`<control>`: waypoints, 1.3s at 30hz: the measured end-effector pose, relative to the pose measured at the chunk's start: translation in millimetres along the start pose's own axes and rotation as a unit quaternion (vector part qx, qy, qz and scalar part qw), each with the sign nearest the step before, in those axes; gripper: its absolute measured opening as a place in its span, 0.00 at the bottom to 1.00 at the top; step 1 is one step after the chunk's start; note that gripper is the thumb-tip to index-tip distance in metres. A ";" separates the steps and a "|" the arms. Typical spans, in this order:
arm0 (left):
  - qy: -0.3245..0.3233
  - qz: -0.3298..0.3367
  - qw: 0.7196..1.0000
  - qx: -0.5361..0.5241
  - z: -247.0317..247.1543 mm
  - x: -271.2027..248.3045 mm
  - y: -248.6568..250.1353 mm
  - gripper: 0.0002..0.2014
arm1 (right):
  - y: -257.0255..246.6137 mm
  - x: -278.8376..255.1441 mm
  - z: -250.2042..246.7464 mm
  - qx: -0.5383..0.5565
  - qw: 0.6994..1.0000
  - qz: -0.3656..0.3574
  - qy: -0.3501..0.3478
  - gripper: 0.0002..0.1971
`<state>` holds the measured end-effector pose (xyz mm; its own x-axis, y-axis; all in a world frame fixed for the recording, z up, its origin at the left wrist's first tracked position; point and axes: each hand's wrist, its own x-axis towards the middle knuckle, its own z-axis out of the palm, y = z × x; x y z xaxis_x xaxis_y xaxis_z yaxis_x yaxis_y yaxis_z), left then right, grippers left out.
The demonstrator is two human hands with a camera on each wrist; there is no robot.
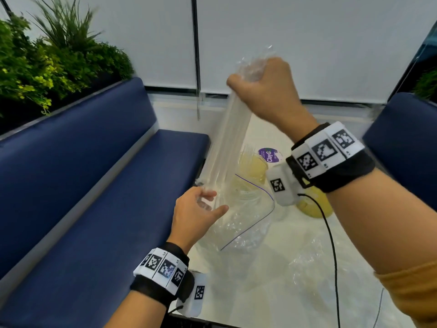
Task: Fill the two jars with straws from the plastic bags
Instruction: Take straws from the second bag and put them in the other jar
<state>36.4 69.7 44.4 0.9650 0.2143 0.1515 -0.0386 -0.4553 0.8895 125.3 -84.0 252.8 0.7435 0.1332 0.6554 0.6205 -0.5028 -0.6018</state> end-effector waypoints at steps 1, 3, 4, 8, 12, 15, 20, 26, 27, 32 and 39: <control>0.003 0.000 1.000 0.006 -1.9 1.1 -3.5 0.19 | 2.7 7.7 -4.3 0.007 1.000 0.010 0.023 0.21; 0.014 -0.003 1.000 0.011 -7.2 2.7 -9.4 0.17 | 10.8 21.4 -13.2 0.004 0.997 0.020 0.069 0.21; 0.020 -0.005 1.000 0.012 -10.4 3.2 -12.1 0.17 | 16.9 26.9 -17.0 -0.014 0.996 0.020 0.089 0.21; 0.031 -0.005 0.999 0.020 -21.1 3.0 -17.7 0.15 | 54.4 35.6 -13.7 -0.167 0.978 0.030 0.118 0.19; 0.033 0.003 0.999 0.011 -25.8 4.1 -20.7 0.14 | 107.0 20.9 21.6 -0.260 0.962 0.057 0.064 0.17; 0.025 0.009 1.000 0.012 -26.2 6.8 -20.9 0.13 | 139.5 0.6 50.3 -0.264 0.960 0.084 0.033 0.17; 0.024 0.018 0.999 0.022 -21.4 14.9 -18.9 0.12 | 171.2 -30.7 80.1 -0.271 0.952 0.138 -0.021 0.17; 0.019 0.022 0.999 0.023 -16.3 17.9 -15.1 0.11 | 198.9 -65.0 86.0 -0.284 0.921 0.235 -0.128 0.23; 0.018 0.021 0.999 0.023 -15.7 17.8 -14.9 0.11 | 199.5 -68.4 85.0 -0.278 0.918 0.250 -0.131 0.26; 0.014 0.018 0.999 0.027 -13.6 17.0 -10.9 0.10 | 187.7 -54.9 72.6 -0.313 0.898 0.275 -0.143 0.45; -0.034 -0.010 0.999 -0.034 -6.0 18.0 -1.8 0.16 | 104.5 -31.4 26.4 -0.334 0.931 0.121 -0.085 0.21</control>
<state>52.3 79.5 48.1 0.9809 0.1627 0.1062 -0.0345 -0.3919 0.9194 173.4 -118.2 157.3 0.9055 0.0525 0.4211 0.1792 -0.9468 -0.2674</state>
